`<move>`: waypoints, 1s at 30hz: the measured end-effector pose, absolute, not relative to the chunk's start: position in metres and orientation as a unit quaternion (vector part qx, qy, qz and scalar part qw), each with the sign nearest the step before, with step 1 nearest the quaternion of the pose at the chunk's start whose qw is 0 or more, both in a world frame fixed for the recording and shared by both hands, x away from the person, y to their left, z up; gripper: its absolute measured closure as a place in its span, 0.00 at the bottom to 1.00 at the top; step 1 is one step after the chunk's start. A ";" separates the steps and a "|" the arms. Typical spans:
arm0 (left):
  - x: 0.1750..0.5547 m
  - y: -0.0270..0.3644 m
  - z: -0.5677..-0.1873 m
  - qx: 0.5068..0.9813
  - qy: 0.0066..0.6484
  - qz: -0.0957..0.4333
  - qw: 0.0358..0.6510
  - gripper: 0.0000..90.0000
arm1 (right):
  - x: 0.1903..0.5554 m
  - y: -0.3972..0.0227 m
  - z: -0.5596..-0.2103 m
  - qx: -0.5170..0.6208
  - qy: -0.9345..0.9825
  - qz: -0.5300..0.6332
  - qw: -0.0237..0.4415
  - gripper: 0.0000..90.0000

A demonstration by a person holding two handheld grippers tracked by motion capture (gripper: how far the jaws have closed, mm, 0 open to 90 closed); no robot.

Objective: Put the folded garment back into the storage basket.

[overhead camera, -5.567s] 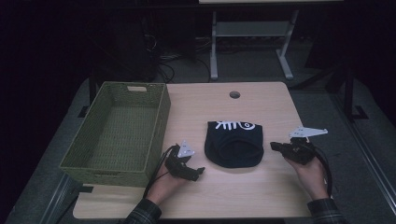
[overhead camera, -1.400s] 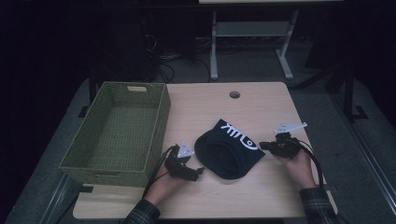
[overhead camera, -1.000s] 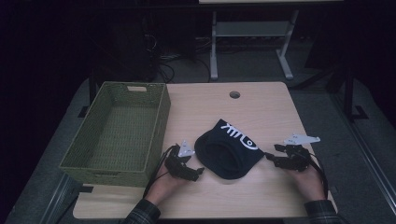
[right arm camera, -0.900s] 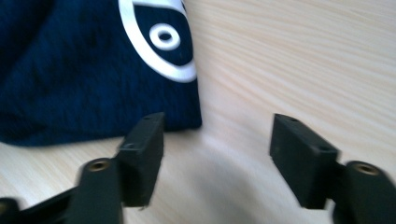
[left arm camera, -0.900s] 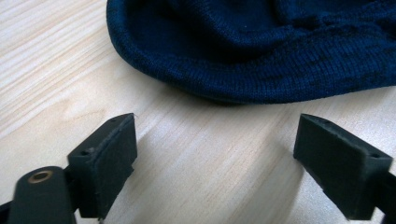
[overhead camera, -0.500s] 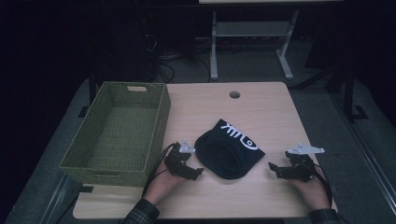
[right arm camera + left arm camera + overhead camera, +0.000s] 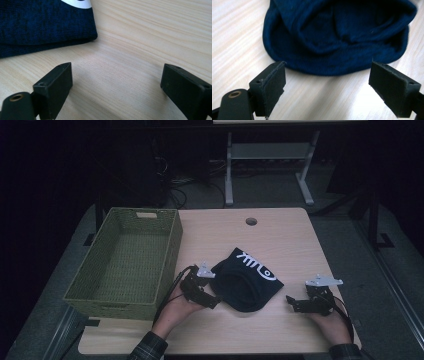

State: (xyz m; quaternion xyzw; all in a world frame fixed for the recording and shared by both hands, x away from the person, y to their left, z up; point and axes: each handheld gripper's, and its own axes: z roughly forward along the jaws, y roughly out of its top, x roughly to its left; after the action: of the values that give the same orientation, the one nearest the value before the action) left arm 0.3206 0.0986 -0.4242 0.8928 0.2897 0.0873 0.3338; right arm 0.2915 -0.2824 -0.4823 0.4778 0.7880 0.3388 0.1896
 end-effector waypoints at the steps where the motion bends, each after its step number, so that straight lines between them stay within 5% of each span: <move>1: 0.321 0.097 -0.422 0.896 0.286 0.085 0.330 0.15 | 0.292 -0.282 -0.482 0.478 0.788 0.339 0.190 0.11; 30: 0.340 0.032 -0.435 0.938 0.234 0.042 0.251 0.16 | 0.292 -0.282 -0.482 0.479 0.787 0.339 0.188 0.11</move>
State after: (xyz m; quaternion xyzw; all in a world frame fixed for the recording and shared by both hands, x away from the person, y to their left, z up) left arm 0.3402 0.0321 -0.4348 0.9384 0.2338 0.0419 0.2508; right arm 0.2916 -0.2823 -0.4824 0.4793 0.7874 0.3390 0.1882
